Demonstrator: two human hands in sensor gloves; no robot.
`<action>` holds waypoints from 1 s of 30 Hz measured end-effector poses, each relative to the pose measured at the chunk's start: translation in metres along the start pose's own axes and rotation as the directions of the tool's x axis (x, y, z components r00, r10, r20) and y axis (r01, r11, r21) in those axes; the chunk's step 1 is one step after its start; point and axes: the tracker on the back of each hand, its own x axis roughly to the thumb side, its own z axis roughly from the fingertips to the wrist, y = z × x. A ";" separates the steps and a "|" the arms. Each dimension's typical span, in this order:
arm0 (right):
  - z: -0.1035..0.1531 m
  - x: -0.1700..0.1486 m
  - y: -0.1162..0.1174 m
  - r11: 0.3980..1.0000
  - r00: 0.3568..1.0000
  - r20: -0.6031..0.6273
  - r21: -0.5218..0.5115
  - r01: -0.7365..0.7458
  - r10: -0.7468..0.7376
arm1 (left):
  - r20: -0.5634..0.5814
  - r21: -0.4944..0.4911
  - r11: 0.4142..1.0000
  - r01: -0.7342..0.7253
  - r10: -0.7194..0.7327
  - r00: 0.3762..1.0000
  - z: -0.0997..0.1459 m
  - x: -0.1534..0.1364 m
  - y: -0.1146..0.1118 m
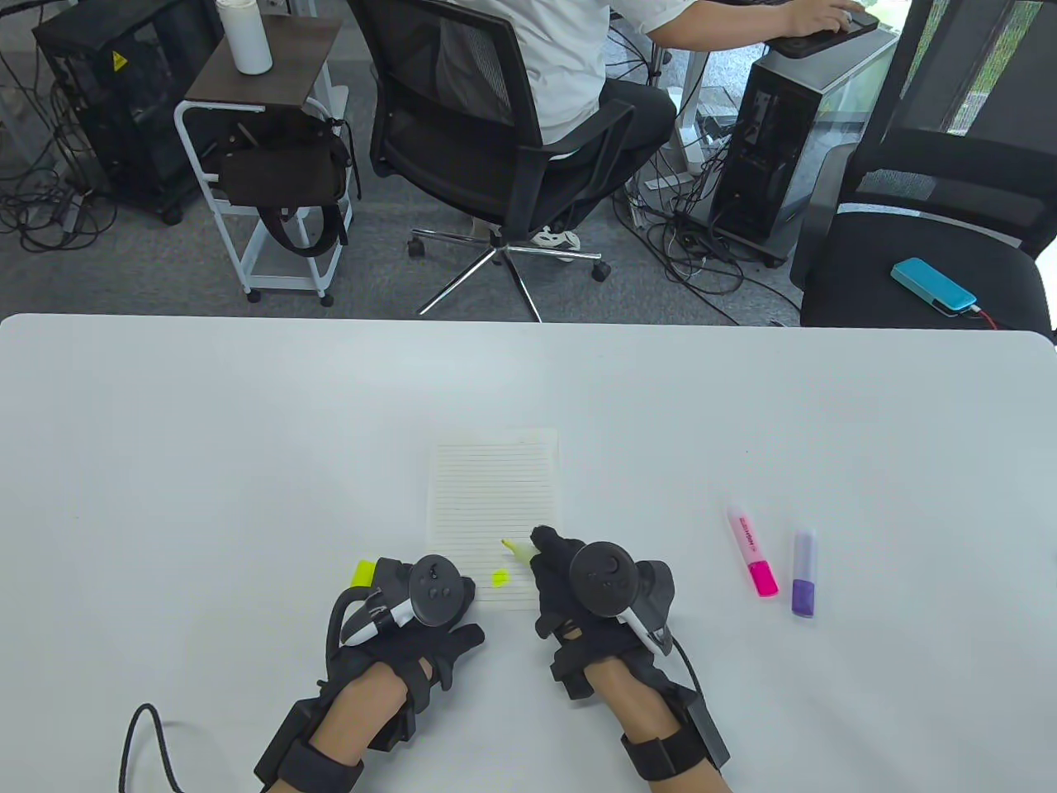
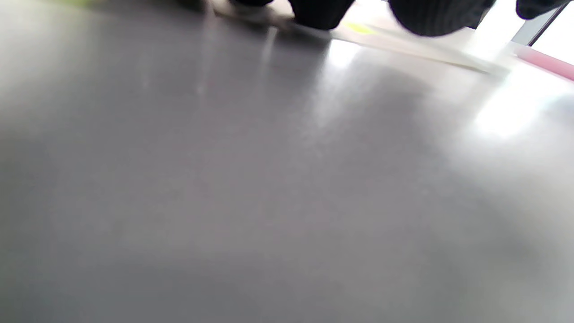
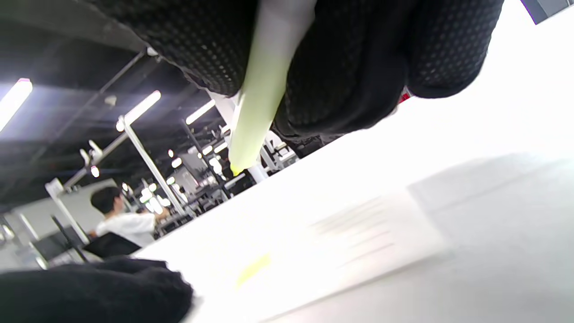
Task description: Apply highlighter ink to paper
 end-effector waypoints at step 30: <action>0.001 -0.004 -0.006 0.994 0.994 0.029 -0.024 0.105 -0.104 | 0.047 0.326 0.935 -0.138 0.129 0.990 0.025 -0.027 0.044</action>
